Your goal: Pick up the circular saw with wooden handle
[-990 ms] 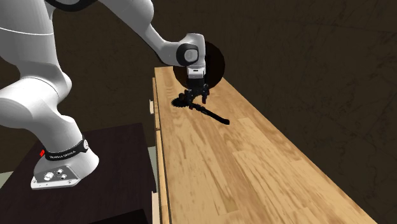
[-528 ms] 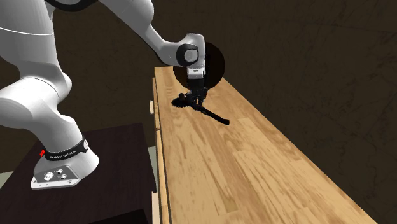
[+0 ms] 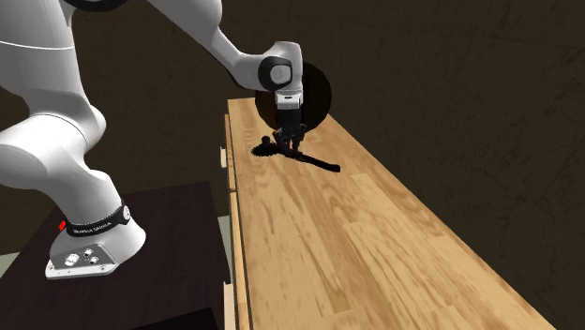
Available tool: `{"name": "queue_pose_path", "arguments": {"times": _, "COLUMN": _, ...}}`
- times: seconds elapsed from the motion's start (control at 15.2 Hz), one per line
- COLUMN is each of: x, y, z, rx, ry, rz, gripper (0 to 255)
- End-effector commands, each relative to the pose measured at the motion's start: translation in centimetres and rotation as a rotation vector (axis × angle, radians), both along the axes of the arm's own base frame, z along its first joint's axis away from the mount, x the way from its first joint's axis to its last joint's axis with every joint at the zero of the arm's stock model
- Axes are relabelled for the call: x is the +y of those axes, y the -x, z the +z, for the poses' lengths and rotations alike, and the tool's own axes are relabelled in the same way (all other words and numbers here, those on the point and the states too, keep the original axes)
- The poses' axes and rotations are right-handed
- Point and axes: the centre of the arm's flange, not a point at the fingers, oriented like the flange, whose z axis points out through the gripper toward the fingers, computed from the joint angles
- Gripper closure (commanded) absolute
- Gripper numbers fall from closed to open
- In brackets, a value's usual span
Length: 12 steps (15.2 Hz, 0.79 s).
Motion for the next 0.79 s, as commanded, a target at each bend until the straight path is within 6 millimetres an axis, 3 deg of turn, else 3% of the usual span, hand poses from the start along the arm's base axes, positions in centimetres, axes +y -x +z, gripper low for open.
{"name": "queue_pose_path", "arguments": {"times": 0.0, "x": 0.0, "y": 0.0, "z": 1.1, "rx": 0.0, "ry": 0.0, "rz": 0.0, "gripper": 255}}
{"name": "queue_pose_path", "arguments": {"times": 0.59, "x": 0.0, "y": 0.0, "z": 5.8, "rx": 0.0, "ry": 0.0, "rz": 0.0, "gripper": 255}}
{"name": "queue_pose_path", "arguments": {"times": 0.73, "x": 0.0, "y": 0.0, "z": 5.9, "rx": 0.0, "ry": 0.0, "rz": 0.0, "gripper": 255}}
